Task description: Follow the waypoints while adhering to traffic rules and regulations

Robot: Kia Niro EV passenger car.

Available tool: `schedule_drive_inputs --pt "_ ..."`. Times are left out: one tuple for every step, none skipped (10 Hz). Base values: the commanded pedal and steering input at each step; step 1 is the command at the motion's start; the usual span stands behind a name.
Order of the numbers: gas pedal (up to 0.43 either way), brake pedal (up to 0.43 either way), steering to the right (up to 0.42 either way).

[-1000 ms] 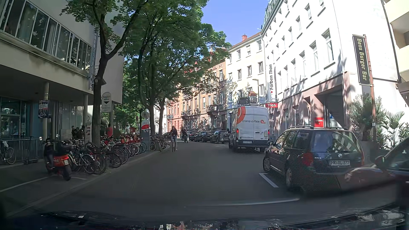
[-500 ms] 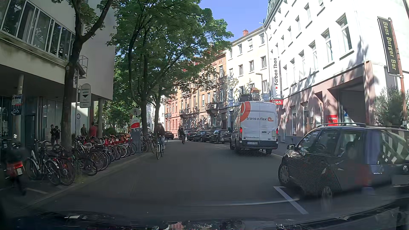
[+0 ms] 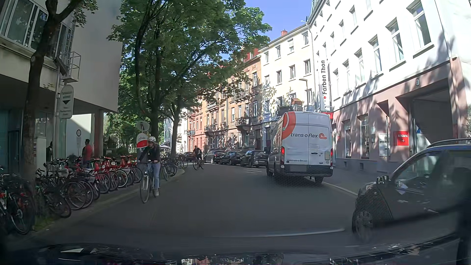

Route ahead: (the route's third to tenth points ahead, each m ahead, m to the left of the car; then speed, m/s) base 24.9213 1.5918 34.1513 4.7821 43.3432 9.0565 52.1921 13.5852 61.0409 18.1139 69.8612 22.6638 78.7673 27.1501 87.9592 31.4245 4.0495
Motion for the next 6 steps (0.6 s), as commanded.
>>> schedule_drive_inputs --pt "0.0 0.0 0.003" --pt "0.028 0.0 0.001" --pt "0.059 0.0 0.001" --pt "0.067 0.0 0.001" --pt "0.087 0.0 -0.001" --pt "0.118 0.0 -0.004"
